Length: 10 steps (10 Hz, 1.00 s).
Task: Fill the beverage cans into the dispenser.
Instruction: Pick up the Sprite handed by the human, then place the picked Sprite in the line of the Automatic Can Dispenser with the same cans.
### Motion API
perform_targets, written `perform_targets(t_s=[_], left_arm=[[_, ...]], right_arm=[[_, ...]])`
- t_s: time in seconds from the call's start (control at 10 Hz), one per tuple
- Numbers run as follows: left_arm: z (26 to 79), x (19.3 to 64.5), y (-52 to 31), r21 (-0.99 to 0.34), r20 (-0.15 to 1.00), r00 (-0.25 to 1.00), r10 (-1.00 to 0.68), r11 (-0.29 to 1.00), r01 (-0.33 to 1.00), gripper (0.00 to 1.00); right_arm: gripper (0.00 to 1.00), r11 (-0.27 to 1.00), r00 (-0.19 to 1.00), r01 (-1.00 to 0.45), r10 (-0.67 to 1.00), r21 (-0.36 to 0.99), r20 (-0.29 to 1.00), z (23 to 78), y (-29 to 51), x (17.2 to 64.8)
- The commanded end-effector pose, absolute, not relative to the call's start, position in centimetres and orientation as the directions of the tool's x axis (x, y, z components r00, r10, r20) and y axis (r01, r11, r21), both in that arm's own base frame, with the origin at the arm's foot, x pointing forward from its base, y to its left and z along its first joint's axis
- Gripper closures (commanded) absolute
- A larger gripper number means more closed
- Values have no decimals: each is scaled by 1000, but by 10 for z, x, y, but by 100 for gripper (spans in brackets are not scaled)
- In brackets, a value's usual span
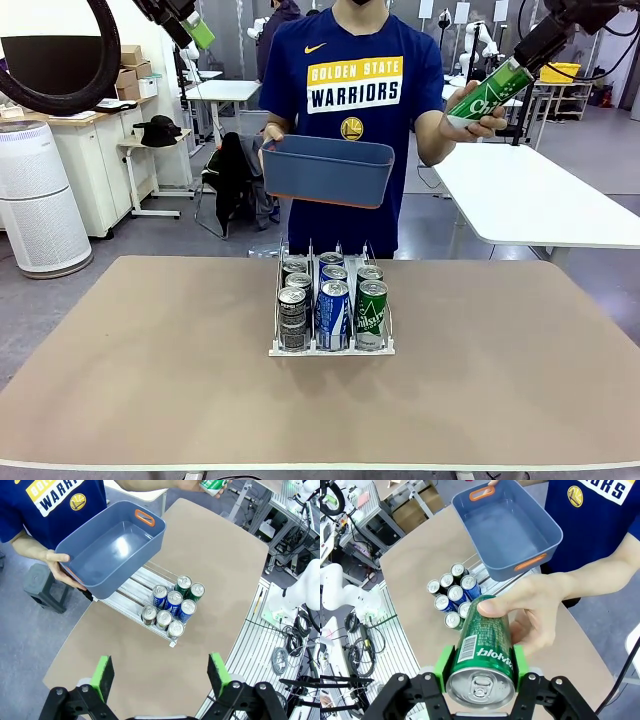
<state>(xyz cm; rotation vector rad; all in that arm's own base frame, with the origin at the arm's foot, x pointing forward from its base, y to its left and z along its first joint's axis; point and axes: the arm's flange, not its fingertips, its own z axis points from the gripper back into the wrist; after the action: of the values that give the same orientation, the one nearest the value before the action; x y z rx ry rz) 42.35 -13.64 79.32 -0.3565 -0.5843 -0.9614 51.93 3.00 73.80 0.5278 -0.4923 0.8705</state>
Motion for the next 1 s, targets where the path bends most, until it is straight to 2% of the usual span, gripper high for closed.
perform_targets(t_s=[0.0, 0.2, 0.3, 0.4, 0.5, 0.9], left_arm=[[790, 423, -133, -30, 626, 425, -654, 525, 851, 0], [790, 423, -133, -30, 626, 425, -654, 525, 851, 0], [790, 423, -133, -30, 626, 425, -654, 525, 851, 0], [790, 423, -133, -30, 626, 425, -654, 525, 851, 0], [790, 423, -133, -30, 626, 425, -654, 525, 851, 0], [790, 423, -133, -30, 626, 425, -654, 525, 851, 0]], right_arm=[[100, 551, 563, -802, 573, 229, 595, 735, 32, 515], [100, 522, 551, -818, 595, 239, 586, 734, 34, 514], [100, 534, 565, -807, 575, 252, 592, 733, 34, 516], [100, 597, 608, -762, 529, 250, 591, 736, 36, 519], [100, 530, 551, -815, 583, 235, 596, 736, 32, 519], [100, 530, 551, -815, 583, 235, 596, 736, 32, 519]])
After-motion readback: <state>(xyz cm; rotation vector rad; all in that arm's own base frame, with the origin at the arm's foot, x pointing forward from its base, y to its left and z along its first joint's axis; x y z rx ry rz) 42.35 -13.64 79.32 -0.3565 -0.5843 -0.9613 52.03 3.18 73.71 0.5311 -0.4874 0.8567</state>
